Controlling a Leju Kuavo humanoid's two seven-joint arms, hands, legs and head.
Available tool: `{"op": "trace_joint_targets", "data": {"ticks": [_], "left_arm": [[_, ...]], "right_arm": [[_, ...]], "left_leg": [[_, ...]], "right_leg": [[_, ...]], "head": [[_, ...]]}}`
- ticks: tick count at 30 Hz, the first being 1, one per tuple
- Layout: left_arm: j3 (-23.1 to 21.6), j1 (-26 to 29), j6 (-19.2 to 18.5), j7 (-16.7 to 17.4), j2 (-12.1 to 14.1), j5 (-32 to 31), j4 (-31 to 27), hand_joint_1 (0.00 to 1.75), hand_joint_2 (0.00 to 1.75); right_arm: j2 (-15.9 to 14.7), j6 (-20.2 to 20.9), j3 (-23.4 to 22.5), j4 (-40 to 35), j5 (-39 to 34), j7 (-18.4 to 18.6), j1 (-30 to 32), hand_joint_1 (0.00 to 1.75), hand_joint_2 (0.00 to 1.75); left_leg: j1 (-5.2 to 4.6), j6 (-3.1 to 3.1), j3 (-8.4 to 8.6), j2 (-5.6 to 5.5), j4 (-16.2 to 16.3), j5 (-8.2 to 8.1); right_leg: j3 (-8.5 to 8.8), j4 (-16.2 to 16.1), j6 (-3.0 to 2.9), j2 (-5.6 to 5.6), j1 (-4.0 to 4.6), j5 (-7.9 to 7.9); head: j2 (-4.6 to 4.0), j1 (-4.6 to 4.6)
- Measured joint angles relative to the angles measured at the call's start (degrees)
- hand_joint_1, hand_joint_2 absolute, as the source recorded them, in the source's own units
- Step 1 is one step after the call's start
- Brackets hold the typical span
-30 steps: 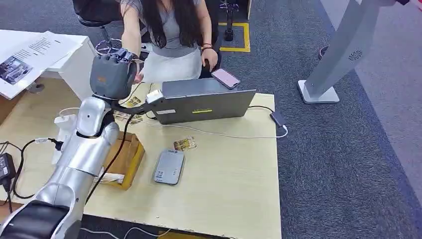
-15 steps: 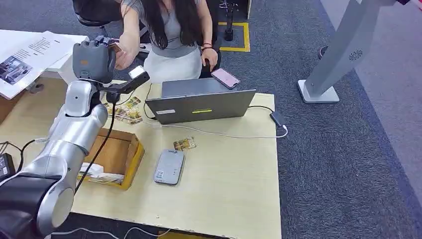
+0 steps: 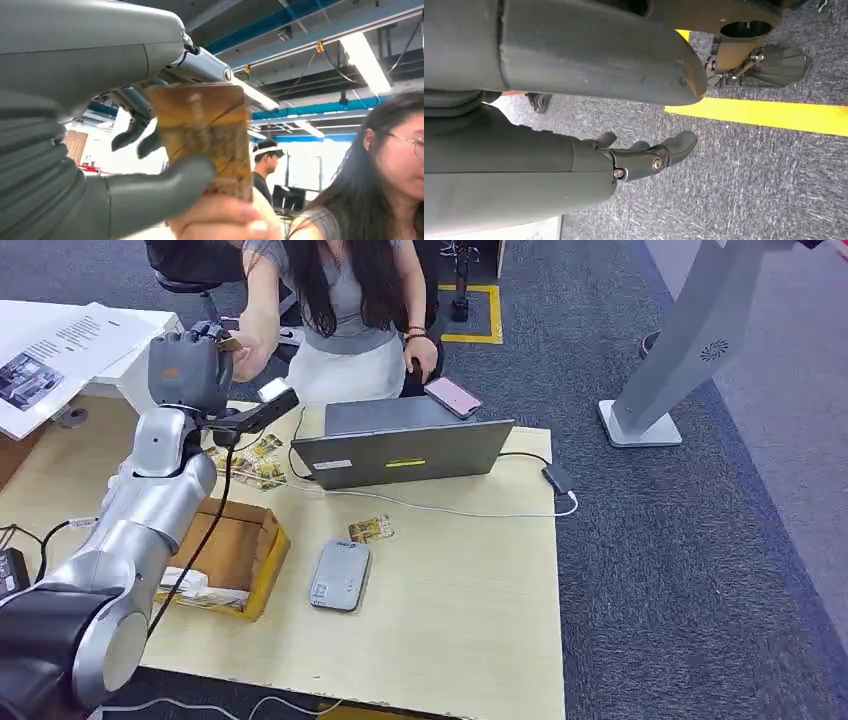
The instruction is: Pass the card to the sensor for recognition and then transmit it.
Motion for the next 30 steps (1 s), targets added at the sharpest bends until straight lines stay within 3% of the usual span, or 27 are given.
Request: {"op": "trace_joint_targets", "data": {"ticks": [6,9,12,18,24,30], "left_arm": [[0.15,0.51,0.61,-0.17,-0.02,-0.52,0.79,0.0,1.75],[0.15,1.59,2.23,-2.05,-0.13,-1.55,0.55,0.0,1.75],[0.15,4.65,2.38,-4.19,-0.96,-1.6,-2.53,0.0,1.75],[0.15,8.62,2.01,-5.05,-2.05,-1.16,-7.39,0.0,1.75],[-1.42,17.74,-0.19,-5.42,-2.54,0.17,-22.14,0.0,1.75],[-4.89,26.1,-5.26,-4.87,-1.81,2.82,-36.96,0.0,1.75]], "right_arm": [[0.0,0.02,0.02,0.0,-0.39,0.04,-0.01,0.0,0.0],[0.0,0.13,0.04,0.0,-0.92,0.11,-0.01,0.0,0.0],[0.0,0.11,0.11,0.0,-1.62,-0.2,0.05,0.0,0.0],[0.0,-0.04,0.15,0.04,-2.16,-0.52,0.08,0.0,0.0],[-0.02,-0.5,0.15,0.13,-4.13,-1.44,0.38,0.0,0.0],[-0.46,-1.09,0.09,0.42,-6.53,-3.12,1.77,0.0,0.0]], "left_leg": [[0.0,0.0,0.0,0.0,0.0,0.0],[-0.01,0.0,0.01,0.0,0.0,0.0],[-0.01,0.0,0.01,0.01,0.01,0.0],[-0.01,0.0,-0.01,0.08,0.0,-0.01],[-0.01,0.0,-0.02,0.05,0.0,-0.04],[-0.01,0.02,-0.07,0.04,0.0,-0.06]], "right_leg": [[0.0,0.0,0.0,-0.01,-0.01,0.0],[0.0,0.0,0.0,0.0,-0.01,0.0],[-0.01,-0.02,0.0,0.0,-0.01,0.0],[-0.03,-0.02,0.01,0.08,-0.01,0.0],[-0.06,-0.03,0.01,0.06,-0.01,-0.01],[-0.08,-0.05,0.04,0.02,-0.01,-0.05]], "head": [[0.0,0.0],[0.0,0.02],[0.0,0.0],[0.0,0.0],[0.0,0.0],[0.0,0.02]]}}
